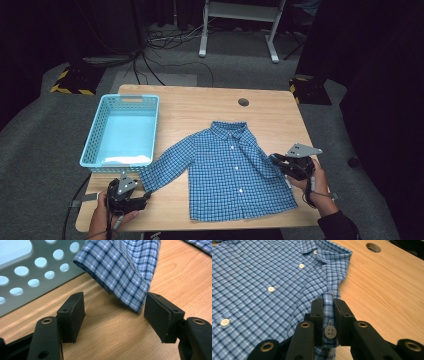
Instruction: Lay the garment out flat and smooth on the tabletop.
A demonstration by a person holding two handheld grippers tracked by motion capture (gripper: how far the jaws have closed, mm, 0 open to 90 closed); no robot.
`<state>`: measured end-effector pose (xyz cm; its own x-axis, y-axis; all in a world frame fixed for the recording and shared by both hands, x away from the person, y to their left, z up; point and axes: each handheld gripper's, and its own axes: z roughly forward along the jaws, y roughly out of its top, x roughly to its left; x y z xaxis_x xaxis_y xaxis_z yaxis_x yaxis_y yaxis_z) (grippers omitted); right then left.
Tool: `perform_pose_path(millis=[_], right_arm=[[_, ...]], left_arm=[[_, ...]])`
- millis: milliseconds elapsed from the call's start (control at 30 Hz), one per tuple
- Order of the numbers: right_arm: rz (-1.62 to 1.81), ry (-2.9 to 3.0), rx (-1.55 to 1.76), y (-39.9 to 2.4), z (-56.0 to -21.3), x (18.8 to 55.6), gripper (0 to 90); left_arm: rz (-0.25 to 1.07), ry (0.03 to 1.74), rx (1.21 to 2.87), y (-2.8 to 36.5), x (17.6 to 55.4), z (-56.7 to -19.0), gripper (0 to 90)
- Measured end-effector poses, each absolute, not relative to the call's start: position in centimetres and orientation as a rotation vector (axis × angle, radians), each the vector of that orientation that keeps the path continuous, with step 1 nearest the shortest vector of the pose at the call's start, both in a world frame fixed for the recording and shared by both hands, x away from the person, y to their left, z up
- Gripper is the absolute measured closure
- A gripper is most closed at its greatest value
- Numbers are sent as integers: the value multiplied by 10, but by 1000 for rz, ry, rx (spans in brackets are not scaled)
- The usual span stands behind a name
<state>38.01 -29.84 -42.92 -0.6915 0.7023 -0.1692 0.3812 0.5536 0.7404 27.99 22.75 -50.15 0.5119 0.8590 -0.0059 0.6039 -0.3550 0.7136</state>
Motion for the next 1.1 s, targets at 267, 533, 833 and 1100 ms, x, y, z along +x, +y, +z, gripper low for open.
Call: perform_pose_path(millis=[267,533,833,1100], right_arm=[[949,2306,942,-315,-431,385,789],[943,2292,970,-325,-432,388,790],[933,2267,1015,-336,-434,391,790],[912,2245,1061,-346,-438,394,790]], left_arm=[[491,1191,2085,227,280,-502,329],[492,1189,2087,227,280,-502,329],[495,1187,2088,228,280,-502,329],[492,1188,2087,227,280,-502,328]])
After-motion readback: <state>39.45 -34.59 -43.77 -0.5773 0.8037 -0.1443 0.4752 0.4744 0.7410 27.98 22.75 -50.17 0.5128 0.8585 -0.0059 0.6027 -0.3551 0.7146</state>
